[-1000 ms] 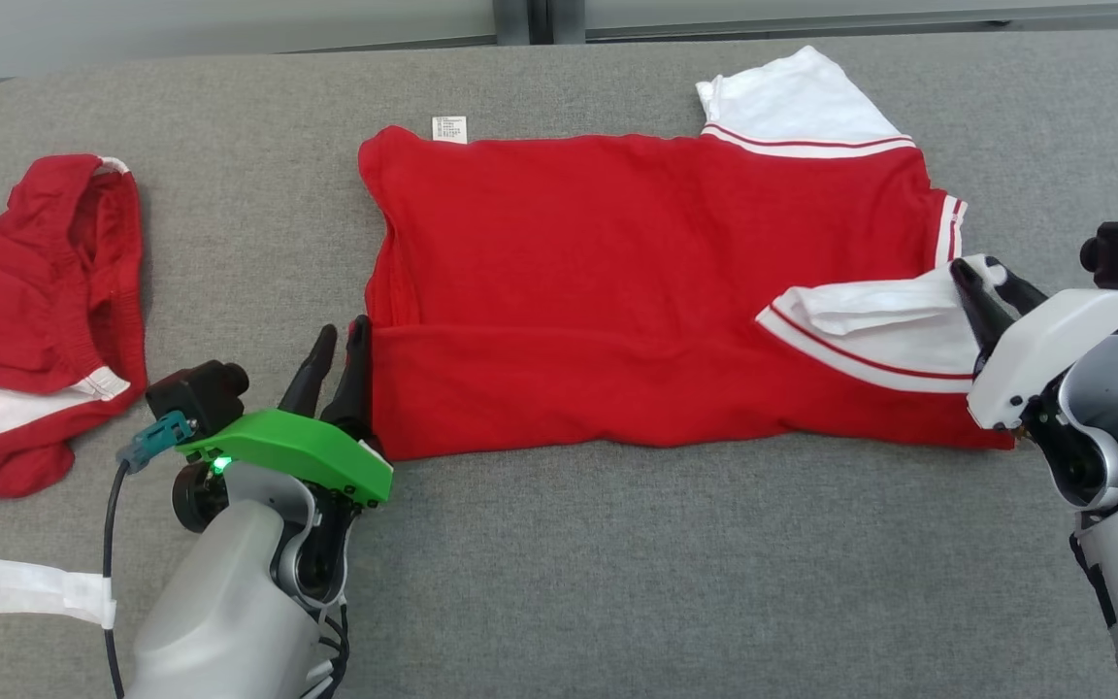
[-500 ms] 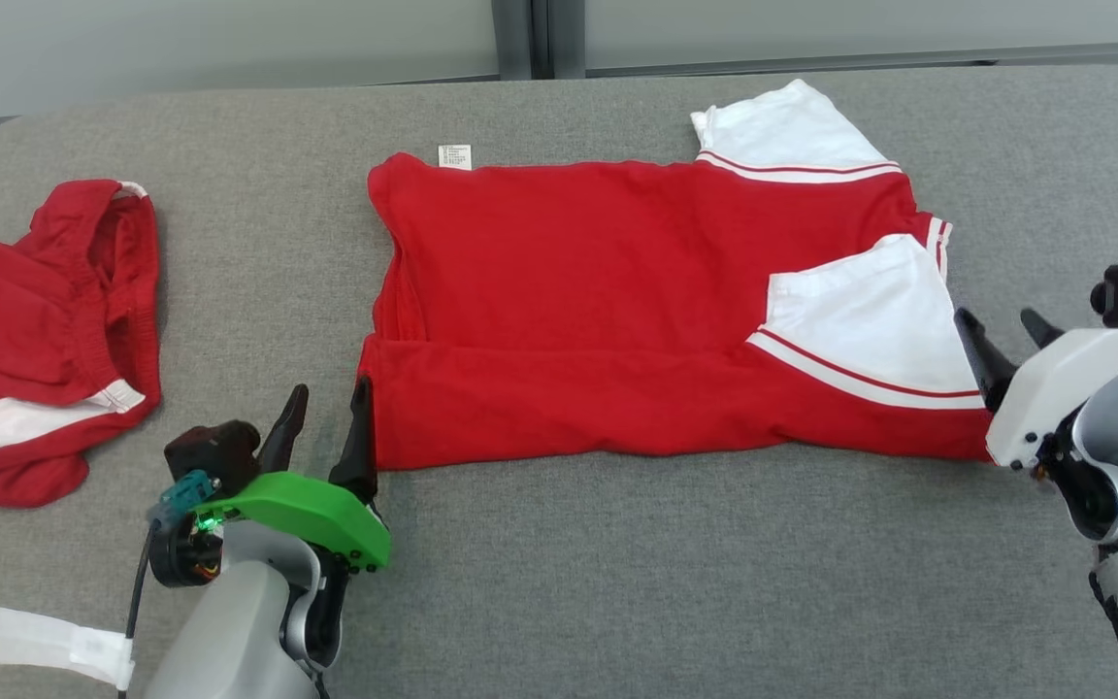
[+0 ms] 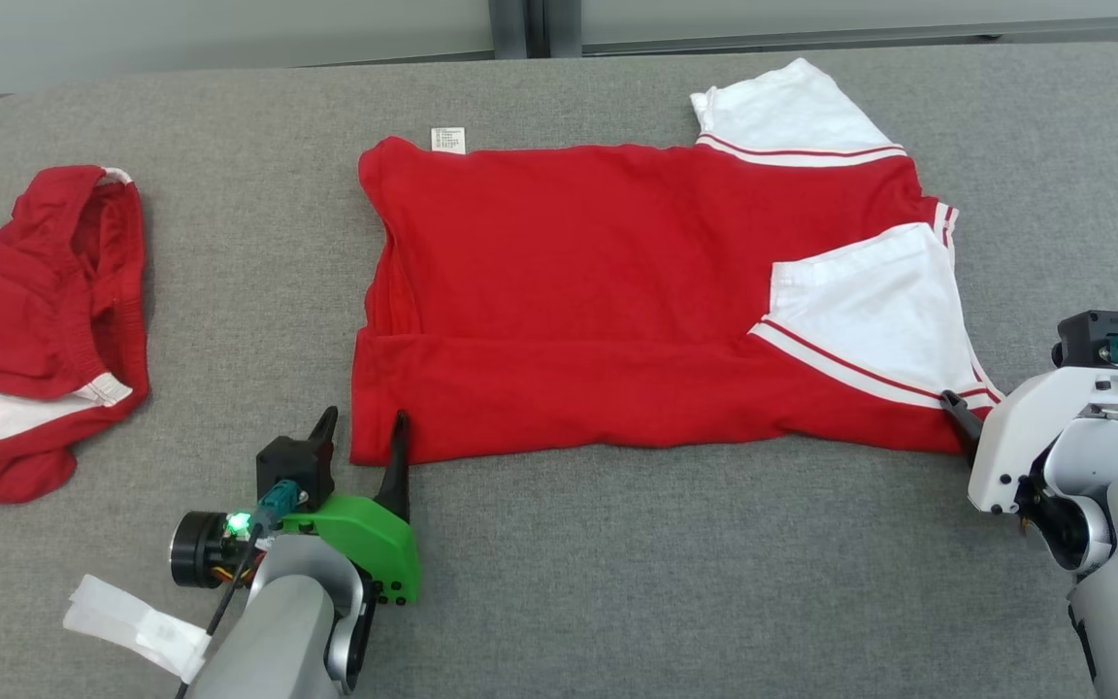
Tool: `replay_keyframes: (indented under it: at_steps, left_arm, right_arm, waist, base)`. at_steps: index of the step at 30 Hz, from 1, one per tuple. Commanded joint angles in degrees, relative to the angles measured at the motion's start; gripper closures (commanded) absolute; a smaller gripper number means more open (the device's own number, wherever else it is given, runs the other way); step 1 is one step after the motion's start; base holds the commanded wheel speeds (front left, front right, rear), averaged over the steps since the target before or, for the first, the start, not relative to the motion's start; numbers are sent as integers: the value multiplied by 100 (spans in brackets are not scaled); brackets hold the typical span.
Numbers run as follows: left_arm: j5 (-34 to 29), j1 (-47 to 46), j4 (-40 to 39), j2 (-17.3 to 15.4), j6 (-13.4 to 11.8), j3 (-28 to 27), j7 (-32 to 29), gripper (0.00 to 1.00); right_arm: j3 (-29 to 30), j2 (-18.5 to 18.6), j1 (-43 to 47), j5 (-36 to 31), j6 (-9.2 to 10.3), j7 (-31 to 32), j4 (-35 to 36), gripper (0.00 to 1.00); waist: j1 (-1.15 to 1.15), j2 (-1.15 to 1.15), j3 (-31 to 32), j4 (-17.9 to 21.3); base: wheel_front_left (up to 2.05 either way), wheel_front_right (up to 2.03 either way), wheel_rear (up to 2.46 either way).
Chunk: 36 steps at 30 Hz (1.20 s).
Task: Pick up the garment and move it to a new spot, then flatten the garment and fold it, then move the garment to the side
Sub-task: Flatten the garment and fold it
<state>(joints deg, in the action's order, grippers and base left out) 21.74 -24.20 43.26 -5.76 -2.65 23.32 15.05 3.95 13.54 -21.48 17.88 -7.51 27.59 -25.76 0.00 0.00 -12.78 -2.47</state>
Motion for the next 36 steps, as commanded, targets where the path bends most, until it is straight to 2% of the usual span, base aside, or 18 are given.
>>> replay_keyframes:
  at_steps: [1,7,8,9,10,11,15,18,24,31,36]
  left_arm:
    - [-46,-68,98,35,-47,30,14,0]
    - [-121,-236,680,117,-25,208,-9,0]
    - [-77,-267,787,140,19,222,-29,18]
    - [-60,-296,872,158,50,236,-29,64]
    - [-22,-310,967,179,96,252,-33,100]
    - [13,-316,1036,193,134,256,-33,100]
    - [113,-356,1292,203,214,274,-36,100]
    - [256,-298,1334,235,407,230,-28,100]
    - [373,27,1212,154,627,193,-13,100]
    - [468,667,706,-21,663,97,3,100]
    - [573,1301,315,-176,522,30,-46,100]
  right_arm:
    - [50,9,-57,-125,4,57,-87,0]
    - [199,-173,-43,-395,8,213,-384,0]
    - [144,-216,-47,-366,7,256,-399,0]
    - [99,-239,-46,-328,1,283,-406,3]
    - [46,-279,-48,-270,1,286,-398,85]
    - [18,-291,-48,-230,0,257,-380,100]
    - [-65,-203,48,-170,3,211,-421,100]
    - [5,-181,163,-41,7,58,-353,100]
    - [131,-98,605,281,8,-70,115,100]
    - [346,-54,1515,517,8,113,880,100]
    - [653,-286,2245,524,9,262,1352,100]
  waist:
    - [0,0,-43,-26]
    - [0,0,-131,-79]
    - [0,0,-136,-75]
    - [0,0,-138,-67]
    - [0,0,-137,-55]
    - [0,0,-134,-45]
    - [0,0,-74,-11]
    - [0,0,57,-19]
    - [0,0,452,-27]
    - [0,0,899,-36]
    - [0,0,1157,-41]
  base:
    - [0,0,0]
    - [0,0,0]
    - [0,0,0]
    - [0,0,0]
    - [0,0,0]
    - [0,0,0]
    - [0,0,0]
    - [0,0,0]
    - [0,0,0]
    - [0,0,0]
    - [0,0,0]
